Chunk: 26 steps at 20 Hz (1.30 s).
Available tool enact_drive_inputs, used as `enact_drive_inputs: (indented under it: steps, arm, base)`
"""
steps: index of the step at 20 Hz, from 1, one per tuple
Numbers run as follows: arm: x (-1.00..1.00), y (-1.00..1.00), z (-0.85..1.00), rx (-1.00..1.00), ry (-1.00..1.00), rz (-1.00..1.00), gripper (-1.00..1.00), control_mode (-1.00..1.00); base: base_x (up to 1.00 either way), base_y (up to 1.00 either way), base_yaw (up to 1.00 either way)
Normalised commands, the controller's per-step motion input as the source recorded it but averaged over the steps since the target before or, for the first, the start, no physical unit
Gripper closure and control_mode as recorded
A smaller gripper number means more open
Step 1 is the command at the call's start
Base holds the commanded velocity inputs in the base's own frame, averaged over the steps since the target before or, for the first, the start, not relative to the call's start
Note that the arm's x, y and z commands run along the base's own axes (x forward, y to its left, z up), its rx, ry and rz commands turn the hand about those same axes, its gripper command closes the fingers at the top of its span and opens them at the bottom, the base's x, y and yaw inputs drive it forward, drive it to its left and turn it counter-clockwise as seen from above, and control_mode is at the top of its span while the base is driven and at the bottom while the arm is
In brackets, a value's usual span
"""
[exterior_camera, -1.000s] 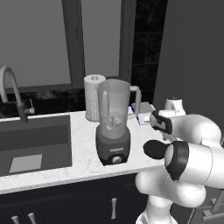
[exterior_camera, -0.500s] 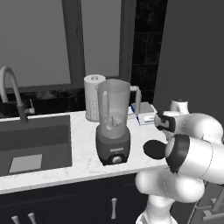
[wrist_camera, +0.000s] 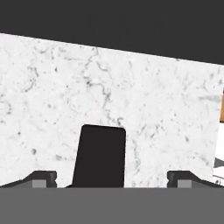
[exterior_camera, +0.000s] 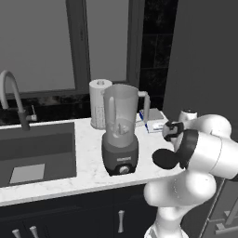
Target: Close the lid blender by securely placing the lid on top.
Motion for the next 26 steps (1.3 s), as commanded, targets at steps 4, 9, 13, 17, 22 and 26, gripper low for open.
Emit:
enact_drive_inputs:
  steps: [4, 9, 13, 17, 22, 26]
  arm:
    - [0.28, -0.03, -0.21, 0.02, 0.0, 0.0, -1.0, -1.0]
    - [0.23, -0.01, -0.2, 0.02, 0.0, 0.0, -1.0, -1.0]
    - [0.0, 0.0, -0.39, 0.0, 0.0, 0.0, -1.0, -1.0]
    - [0.0, 0.0, -0.4, 0.0, 0.0, 0.0, 1.0, -1.0]
    - [-0.09, 0.02, -0.03, 0.0, 0.0, 0.0, 1.0, -1.0]
    - [-0.05, 0.05, 0.03, 0.0, -0.04, 0.0, 1.0, -1.0]
  base:
    - [0.0, 0.0, 0.0]
    - [0.0, 0.0, 0.0]
    - [0.0, 0.0, 0.0]
    - [0.0, 0.0, 0.0]
    - [0.0, 0.0, 0.0]
    - [0.0, 0.0, 0.0]
